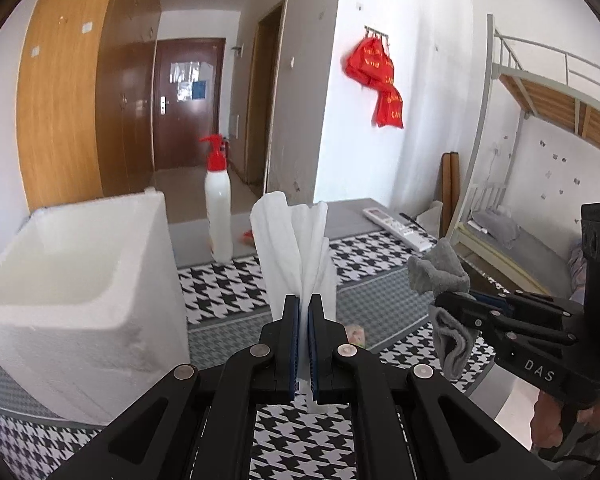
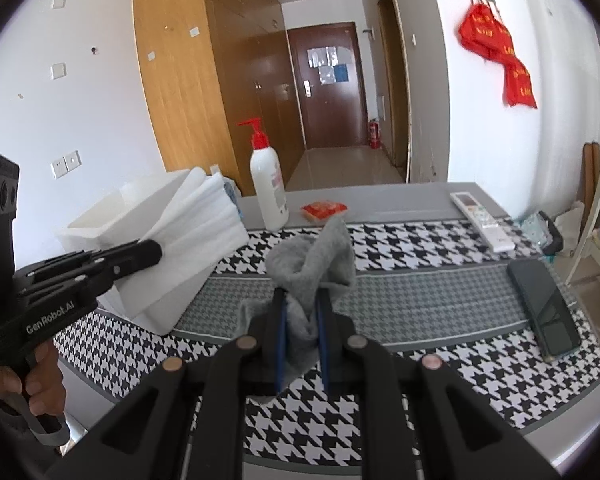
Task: Organize soft objects
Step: 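Carry the paper towels and grey cloth over the white foam box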
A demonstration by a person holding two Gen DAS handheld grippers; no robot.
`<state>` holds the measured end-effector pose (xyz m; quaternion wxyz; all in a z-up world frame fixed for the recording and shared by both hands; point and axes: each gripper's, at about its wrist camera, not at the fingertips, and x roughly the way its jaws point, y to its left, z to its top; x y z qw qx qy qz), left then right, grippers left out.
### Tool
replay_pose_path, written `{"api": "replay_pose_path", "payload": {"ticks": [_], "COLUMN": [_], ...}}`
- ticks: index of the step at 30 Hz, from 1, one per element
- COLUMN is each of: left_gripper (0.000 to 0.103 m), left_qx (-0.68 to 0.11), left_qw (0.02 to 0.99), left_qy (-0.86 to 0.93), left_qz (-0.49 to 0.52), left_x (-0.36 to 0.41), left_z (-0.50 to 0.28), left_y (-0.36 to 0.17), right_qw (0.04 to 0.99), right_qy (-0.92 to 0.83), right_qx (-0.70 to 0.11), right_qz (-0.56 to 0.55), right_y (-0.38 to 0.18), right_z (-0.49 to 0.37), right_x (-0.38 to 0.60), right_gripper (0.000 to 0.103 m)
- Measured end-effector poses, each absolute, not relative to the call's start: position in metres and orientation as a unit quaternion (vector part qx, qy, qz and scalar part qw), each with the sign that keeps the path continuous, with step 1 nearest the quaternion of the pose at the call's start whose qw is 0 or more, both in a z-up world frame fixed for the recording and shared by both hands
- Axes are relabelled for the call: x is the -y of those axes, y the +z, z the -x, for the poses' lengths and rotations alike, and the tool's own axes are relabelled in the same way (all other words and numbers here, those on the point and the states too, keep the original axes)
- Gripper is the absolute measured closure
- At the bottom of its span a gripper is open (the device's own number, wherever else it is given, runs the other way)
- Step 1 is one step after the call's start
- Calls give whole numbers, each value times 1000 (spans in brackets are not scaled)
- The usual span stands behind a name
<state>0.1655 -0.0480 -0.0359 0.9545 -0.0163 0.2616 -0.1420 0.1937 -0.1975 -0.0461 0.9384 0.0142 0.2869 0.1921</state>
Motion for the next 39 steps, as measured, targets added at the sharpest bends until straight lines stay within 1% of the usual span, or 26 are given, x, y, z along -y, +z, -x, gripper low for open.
{"api": "replay_pose_path", "payload": {"ticks": [15, 30, 39], "left_gripper": [99, 99, 99], "left_qx": [-217, -185, -178], "left_qw": [969, 980, 983], "left_qy": [-122, -75, -45], "left_qz": [1, 10, 10], "left_x": [27, -2, -23], "left_z": [-166, -154, -154], "left_y": [-3, 17, 24], "right_qw": [947, 946, 942], "right_qy": [199, 226, 251], "right_qx": [-251, -233, -225], "right_qz": [-12, 2, 4], "right_y": [-22, -8, -3], "right_z": [-192, -194, -195], "right_x": [181, 158, 142], "right_gripper": [86, 86, 86]}}
